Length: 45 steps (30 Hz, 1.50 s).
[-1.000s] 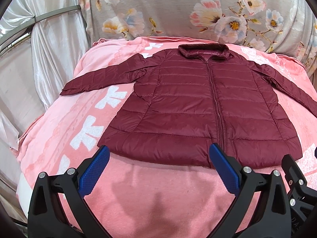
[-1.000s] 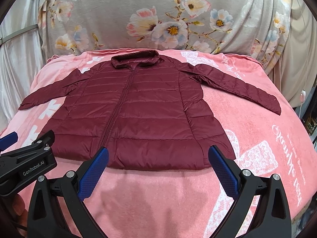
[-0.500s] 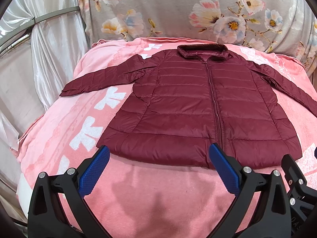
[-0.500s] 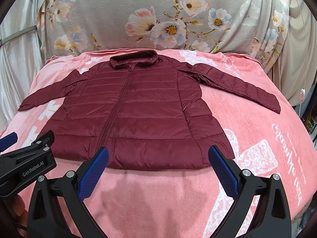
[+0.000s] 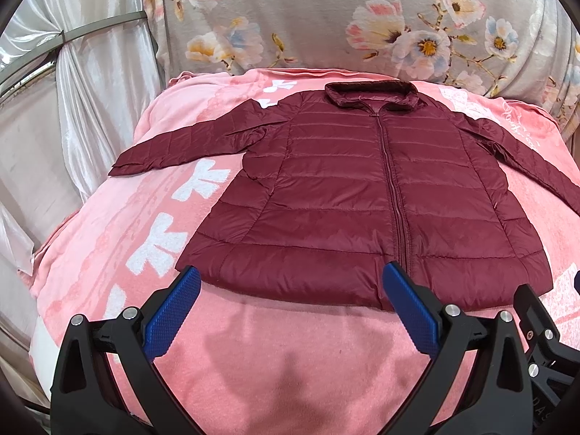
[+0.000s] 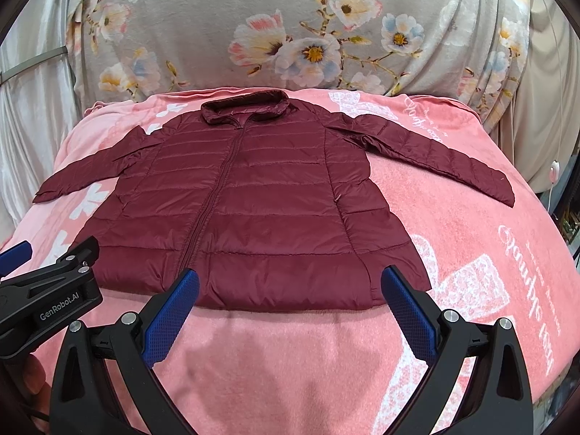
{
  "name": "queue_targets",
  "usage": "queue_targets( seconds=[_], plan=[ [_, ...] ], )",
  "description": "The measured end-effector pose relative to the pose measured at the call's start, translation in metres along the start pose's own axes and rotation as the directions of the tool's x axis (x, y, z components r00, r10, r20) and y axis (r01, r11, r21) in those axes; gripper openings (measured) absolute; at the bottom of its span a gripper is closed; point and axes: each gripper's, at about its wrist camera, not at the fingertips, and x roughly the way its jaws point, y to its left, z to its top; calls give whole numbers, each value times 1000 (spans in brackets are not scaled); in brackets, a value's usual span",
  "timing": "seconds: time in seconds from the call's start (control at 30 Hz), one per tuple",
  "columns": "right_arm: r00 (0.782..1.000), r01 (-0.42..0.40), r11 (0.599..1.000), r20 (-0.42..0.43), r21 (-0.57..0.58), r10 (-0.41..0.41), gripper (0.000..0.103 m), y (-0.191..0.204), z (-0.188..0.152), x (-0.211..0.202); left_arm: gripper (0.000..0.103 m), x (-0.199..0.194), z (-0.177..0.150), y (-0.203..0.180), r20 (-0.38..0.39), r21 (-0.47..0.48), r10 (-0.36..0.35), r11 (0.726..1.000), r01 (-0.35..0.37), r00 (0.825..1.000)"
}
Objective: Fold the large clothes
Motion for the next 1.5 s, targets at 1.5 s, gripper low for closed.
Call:
queue_targets(
  seconds=[1.5],
  plan=[
    [991,44,863,86,503,-101,98,-262,57,105,98,53,56,10,51,-101,-7,995,12,999]
  ],
)
